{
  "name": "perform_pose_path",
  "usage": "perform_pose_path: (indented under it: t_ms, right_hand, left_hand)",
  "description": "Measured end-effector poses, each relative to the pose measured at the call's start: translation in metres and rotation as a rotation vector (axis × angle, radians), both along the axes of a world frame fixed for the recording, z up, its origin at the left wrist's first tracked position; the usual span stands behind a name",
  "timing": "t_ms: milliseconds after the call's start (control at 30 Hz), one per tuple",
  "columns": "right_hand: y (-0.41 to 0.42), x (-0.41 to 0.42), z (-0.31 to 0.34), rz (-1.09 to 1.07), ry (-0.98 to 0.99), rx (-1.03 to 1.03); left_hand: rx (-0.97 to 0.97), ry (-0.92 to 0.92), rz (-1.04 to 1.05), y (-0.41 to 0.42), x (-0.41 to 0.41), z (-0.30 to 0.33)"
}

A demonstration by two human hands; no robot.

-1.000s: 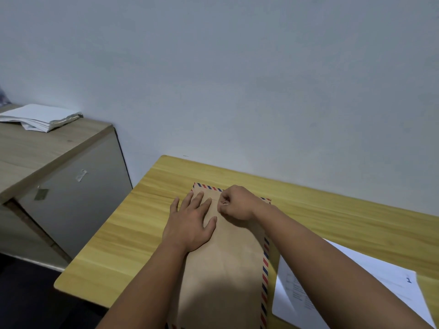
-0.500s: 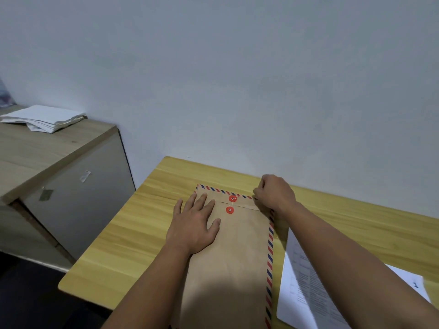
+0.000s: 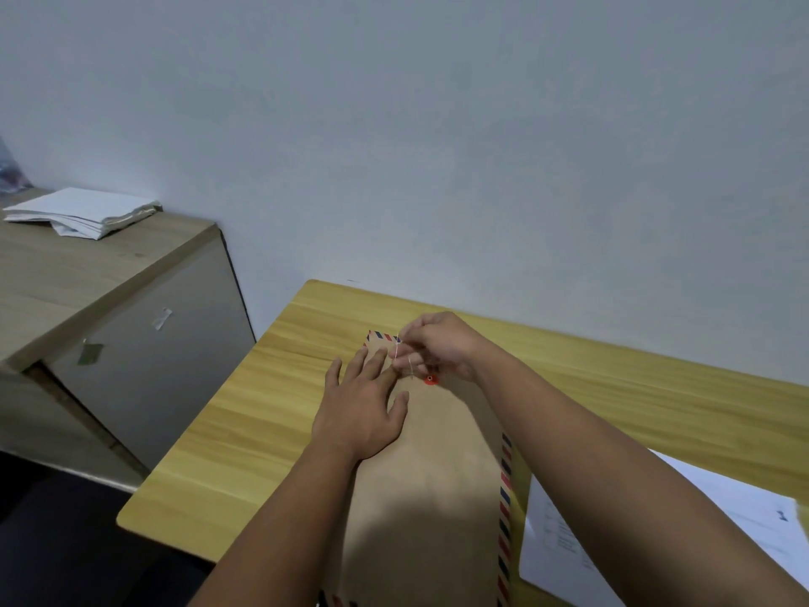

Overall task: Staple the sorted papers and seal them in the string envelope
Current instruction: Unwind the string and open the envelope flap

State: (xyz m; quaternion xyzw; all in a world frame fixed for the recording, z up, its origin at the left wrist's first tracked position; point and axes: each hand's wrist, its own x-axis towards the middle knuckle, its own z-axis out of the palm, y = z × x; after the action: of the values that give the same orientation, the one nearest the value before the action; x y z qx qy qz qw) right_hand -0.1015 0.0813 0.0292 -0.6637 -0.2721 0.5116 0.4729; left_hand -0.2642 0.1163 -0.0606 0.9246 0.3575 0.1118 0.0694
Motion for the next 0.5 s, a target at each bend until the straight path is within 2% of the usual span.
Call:
perform_pose_path:
  t_ms: [100,300,400,500]
  right_hand:
    - [-0.014,0.003,-0.003,0.155,-0.075,-0.179]
    - [-0.043,0.039,0.008,0.499,-0.422,-0.516]
    - [-0.043,0.056,0.016,0.52,-0.679,-0.618]
    - [-0.03,0.077,0.012,0.387,-1.033,-0.55]
  left_hand:
    - [-0.004,-0.023,0.003,0.0,0.0,0.0]
    - [-0.015,-0.014,0.013,0.0,0.0,0.001]
    - [-0.025,-0.013,0.014,0.0,-0.001,0.002]
    - [-0.027,-0.051,0.009,-0.001,-0.002,0.003]
